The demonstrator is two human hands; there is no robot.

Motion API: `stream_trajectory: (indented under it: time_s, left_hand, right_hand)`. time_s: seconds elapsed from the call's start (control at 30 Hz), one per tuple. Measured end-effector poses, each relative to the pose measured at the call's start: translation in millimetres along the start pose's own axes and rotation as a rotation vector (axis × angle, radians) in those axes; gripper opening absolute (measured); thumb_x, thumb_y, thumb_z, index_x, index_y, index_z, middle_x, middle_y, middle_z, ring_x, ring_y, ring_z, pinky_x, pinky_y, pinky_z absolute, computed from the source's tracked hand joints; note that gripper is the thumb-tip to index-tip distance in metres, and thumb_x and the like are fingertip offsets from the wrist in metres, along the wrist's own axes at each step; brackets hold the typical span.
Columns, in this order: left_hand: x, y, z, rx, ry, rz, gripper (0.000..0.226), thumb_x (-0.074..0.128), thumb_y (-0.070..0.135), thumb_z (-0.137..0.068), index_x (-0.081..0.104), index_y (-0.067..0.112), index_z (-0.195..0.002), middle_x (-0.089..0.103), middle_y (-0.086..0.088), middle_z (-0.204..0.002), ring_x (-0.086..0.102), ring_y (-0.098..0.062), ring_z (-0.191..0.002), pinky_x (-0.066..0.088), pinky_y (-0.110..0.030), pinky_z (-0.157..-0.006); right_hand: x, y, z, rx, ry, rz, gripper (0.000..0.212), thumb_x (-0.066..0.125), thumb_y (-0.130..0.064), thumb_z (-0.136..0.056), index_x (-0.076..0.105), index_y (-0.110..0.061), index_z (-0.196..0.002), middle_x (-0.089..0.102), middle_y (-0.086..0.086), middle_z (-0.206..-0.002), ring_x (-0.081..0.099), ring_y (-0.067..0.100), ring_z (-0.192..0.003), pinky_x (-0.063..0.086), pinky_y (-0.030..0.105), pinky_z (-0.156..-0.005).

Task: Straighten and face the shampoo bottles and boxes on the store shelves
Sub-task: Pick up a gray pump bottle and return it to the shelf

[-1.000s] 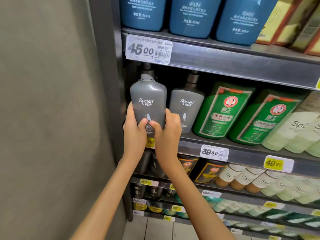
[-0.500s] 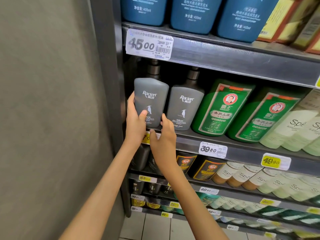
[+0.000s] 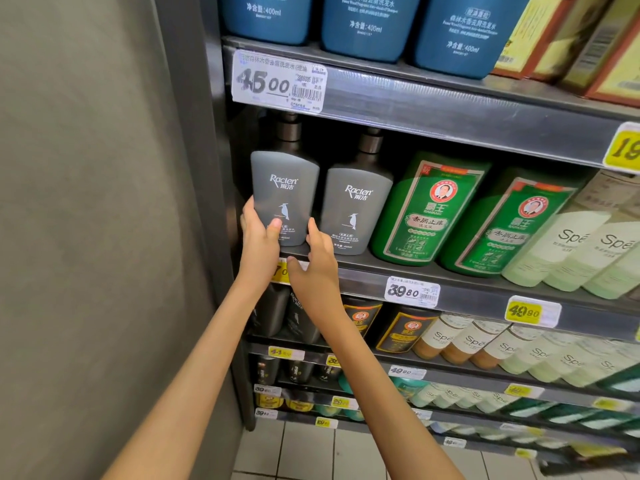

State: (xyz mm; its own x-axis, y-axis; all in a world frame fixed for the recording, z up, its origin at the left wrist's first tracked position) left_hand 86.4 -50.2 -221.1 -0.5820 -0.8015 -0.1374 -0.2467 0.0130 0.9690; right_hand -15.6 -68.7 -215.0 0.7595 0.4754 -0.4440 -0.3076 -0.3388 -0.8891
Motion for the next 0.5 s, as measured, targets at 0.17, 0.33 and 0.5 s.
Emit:
stream_trajectory:
  time_s: [0.17, 0.33, 0.5]
  left_hand:
    - [0, -1, -3, 0.006, -0.025, -0.001, 0.048, 0.037, 0.010, -0.098, 0.020, 0.011, -0.143, 0.038, -0.012, -0.139, 0.044, -0.020, -0.123, 0.043, -0.002, -0.070]
    - [-4, -1, 0, -0.001, -0.038, -0.054, 0.050, 0.038, 0.012, -0.098, 0.019, 0.009, -0.145, 0.038, -0.011, -0.143, 0.041, -0.020, -0.129, 0.039, -0.016, -0.093]
    - [-7, 0, 33, 0.038, 0.091, -0.236, 0.050, 0.034, 0.008, -0.099, 0.021, 0.004, -0.146, 0.030, -0.011, -0.150, 0.029, -0.020, -0.137, 0.021, -0.017, -0.105]
  right_hand:
    - [1, 2, 0, -0.017, 0.006, -0.020, 0.066, 0.049, 0.002, -0.092, 0.019, -0.011, -0.150, 0.031, 0.006, -0.144, 0.033, 0.014, -0.132, 0.022, 0.002, -0.091]
    - [1, 6, 1, -0.024, 0.014, -0.070, 0.060, 0.047, 0.001, -0.092, 0.026, -0.010, -0.147, 0.034, 0.005, -0.145, 0.035, 0.014, -0.133, 0.026, 0.008, -0.098]
    - [-14, 13, 15, 0.021, 0.067, -0.319, 0.041, 0.044, 0.004, -0.093, 0.049, -0.006, -0.133, 0.053, 0.009, -0.134, 0.051, 0.011, -0.121, 0.037, 0.019, -0.104]
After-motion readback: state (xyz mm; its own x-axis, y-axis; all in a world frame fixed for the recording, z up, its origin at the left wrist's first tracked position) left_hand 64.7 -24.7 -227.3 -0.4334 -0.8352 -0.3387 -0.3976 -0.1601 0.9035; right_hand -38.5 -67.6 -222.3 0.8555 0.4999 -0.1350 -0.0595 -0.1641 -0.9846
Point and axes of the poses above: each hand's wrist, its own z-axis away from the middle knuckle, its own x-axis out of the palm, y = z × x, the point moved 2 cm from there along -z, towards the middle knuckle
